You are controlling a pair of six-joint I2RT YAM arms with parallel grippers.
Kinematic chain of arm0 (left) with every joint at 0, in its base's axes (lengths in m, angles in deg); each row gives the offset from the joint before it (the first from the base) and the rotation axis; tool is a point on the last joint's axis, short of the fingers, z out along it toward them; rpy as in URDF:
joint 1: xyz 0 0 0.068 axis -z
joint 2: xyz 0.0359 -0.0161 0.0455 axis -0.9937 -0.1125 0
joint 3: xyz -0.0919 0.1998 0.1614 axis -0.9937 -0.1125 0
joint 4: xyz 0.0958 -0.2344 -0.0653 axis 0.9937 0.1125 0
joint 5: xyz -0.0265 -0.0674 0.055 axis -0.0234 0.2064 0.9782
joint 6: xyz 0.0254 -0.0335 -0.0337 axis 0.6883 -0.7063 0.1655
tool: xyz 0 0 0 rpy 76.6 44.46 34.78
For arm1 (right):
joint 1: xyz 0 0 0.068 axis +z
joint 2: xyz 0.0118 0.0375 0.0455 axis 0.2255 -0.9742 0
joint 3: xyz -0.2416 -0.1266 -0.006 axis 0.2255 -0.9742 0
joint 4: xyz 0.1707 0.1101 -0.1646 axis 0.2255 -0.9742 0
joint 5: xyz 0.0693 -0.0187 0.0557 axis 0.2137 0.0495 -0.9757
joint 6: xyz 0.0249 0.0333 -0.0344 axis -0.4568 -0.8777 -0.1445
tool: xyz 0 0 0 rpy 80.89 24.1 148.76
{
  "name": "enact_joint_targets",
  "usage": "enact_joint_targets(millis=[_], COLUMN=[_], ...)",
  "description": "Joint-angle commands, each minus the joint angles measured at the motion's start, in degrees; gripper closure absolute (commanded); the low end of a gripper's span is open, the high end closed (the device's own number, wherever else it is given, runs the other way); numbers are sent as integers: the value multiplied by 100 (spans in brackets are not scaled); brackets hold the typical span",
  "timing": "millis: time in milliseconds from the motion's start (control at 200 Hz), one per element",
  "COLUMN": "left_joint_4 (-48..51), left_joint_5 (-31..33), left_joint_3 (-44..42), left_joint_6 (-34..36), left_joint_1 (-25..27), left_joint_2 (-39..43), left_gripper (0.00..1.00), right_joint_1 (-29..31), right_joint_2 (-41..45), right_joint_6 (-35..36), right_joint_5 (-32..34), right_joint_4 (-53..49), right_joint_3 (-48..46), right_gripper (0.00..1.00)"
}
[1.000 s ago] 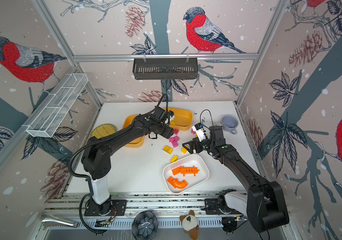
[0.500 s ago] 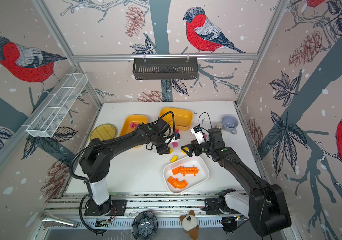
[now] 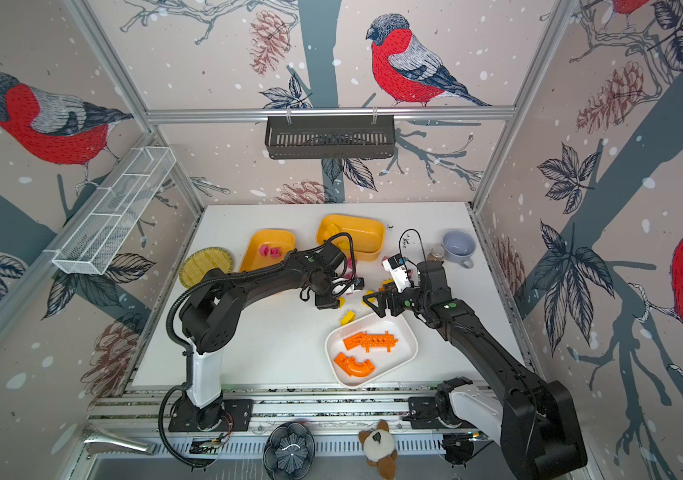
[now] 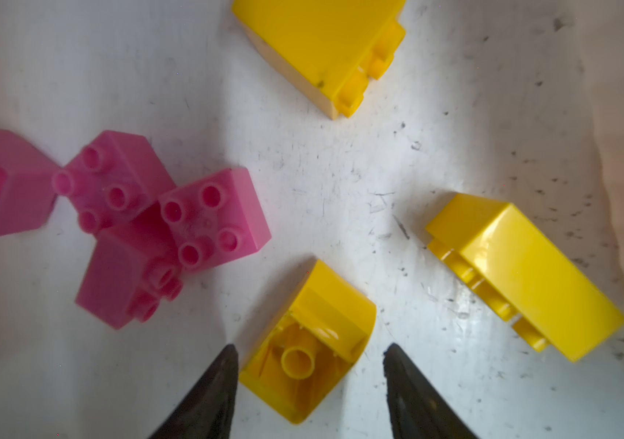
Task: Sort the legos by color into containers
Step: 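Move the left gripper back down over a sloped yellow brick, then grasp the sloped yellow brick with the left gripper and lift it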
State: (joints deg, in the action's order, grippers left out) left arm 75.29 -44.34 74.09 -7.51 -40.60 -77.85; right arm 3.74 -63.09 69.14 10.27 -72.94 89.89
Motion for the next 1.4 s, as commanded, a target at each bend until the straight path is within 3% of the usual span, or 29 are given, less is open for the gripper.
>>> enact_joint_targets(millis=[0, 310, 836, 1111, 1391], left_joint_4=[-79, 46, 1009, 794, 80], left_joint_5=[131, 41, -350, -674, -550], left_joint_3=[90, 345, 897, 1370, 2698], left_joint_6=[238, 206, -446, -1198, -1985], left_joint_1=[-7, -31, -285, -521, -1009], left_joint_2=[-95, -352, -569, -38, -659], left_gripper=[39, 47, 76, 76, 77], right_joint_1=[-5, -17, -108, -120, -122], right_joint_2=[-23, -160, -253, -326, -353], right_joint_6=[-50, -23, 56, 31, 82], right_joint_5=[50, 1, -87, -104, -48], right_joint_4=[90, 130, 86, 128, 42], right_joint_3=[-6, 39, 96, 218, 377], right_gripper=[0, 1, 1, 1, 1])
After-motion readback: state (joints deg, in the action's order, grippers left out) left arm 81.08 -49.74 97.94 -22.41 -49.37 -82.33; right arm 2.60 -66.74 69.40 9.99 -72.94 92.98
